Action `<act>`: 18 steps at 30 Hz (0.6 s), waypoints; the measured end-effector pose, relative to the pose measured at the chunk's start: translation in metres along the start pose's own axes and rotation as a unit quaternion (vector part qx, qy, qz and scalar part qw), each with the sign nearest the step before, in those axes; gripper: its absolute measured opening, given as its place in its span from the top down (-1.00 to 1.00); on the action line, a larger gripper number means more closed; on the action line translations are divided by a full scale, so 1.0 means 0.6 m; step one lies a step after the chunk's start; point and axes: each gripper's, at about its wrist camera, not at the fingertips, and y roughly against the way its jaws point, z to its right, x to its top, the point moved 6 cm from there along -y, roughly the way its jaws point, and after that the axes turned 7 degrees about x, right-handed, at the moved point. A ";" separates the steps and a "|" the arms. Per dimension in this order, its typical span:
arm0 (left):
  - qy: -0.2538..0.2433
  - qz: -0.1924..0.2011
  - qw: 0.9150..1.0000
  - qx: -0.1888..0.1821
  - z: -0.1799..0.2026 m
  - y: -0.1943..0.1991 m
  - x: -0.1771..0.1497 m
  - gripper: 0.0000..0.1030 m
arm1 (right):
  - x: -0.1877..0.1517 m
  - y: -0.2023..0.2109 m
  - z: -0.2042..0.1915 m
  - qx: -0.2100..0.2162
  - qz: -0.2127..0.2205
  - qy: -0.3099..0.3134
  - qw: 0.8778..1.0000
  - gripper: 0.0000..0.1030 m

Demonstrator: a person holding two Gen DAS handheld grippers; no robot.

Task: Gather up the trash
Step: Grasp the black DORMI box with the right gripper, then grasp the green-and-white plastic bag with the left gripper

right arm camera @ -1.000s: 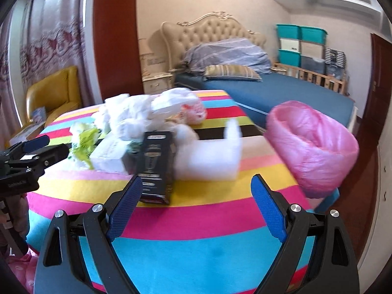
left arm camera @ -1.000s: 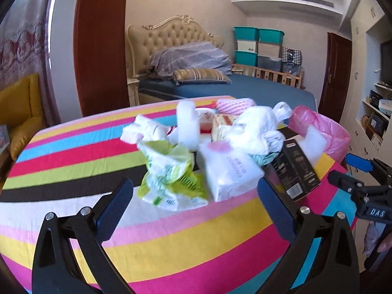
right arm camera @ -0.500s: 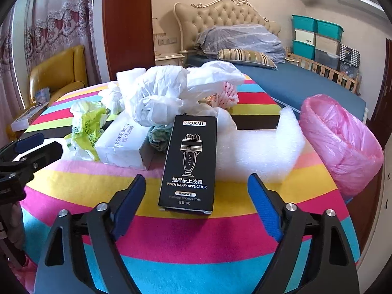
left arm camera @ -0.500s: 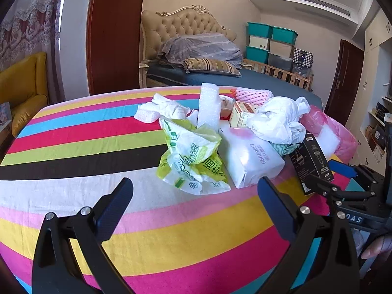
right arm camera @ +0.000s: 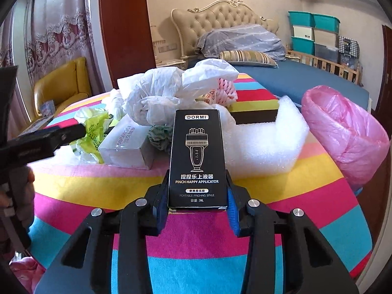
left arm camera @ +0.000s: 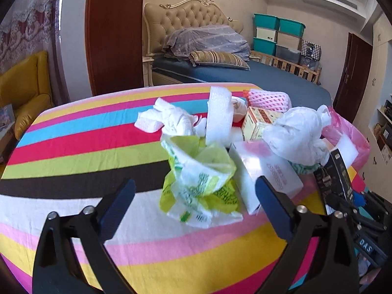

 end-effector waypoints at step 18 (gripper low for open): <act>-0.014 0.014 1.000 -0.013 0.010 0.018 -0.020 0.23 | -0.011 0.034 -0.017 0.025 0.023 0.017 0.999 0.25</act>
